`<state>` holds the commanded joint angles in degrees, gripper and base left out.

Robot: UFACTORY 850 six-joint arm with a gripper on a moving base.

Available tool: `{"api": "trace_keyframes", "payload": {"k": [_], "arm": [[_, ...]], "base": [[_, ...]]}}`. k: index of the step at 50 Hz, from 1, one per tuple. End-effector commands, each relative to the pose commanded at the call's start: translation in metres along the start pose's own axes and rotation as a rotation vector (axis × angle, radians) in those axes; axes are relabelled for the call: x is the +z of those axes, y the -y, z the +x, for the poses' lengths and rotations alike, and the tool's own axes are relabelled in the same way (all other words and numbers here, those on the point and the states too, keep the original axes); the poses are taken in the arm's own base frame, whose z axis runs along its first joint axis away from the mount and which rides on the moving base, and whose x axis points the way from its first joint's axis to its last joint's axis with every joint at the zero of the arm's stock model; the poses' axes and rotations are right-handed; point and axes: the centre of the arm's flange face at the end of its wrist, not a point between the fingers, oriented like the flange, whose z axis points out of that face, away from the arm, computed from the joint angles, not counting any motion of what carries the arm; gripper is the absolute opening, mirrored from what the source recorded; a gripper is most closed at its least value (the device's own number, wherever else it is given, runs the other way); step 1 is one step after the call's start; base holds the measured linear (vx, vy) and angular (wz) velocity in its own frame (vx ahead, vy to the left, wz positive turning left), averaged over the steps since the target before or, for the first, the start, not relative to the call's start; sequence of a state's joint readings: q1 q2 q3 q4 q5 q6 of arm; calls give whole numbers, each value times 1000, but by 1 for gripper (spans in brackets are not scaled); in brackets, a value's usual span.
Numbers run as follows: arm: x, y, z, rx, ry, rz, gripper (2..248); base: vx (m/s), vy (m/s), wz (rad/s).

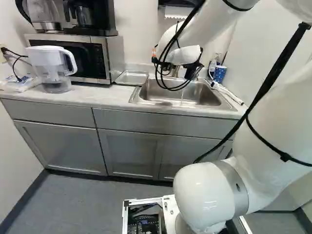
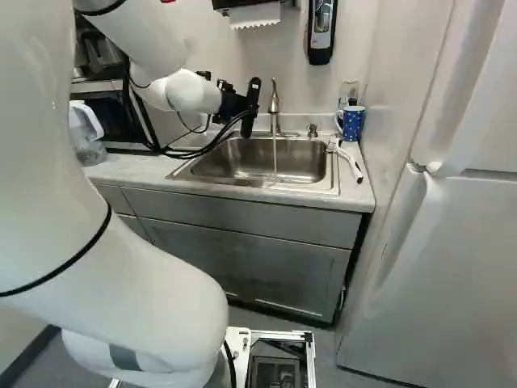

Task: Rinse the cup and place it in the tray

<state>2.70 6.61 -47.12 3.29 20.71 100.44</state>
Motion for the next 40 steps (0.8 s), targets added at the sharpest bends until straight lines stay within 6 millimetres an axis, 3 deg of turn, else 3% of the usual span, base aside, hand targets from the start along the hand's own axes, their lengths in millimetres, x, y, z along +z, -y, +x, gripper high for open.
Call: {"api": "trace_keyframes", "payload": {"k": [40], "arm": [[0,0,0,-417,0,0,125]], "base": [[0,0,0]]}}
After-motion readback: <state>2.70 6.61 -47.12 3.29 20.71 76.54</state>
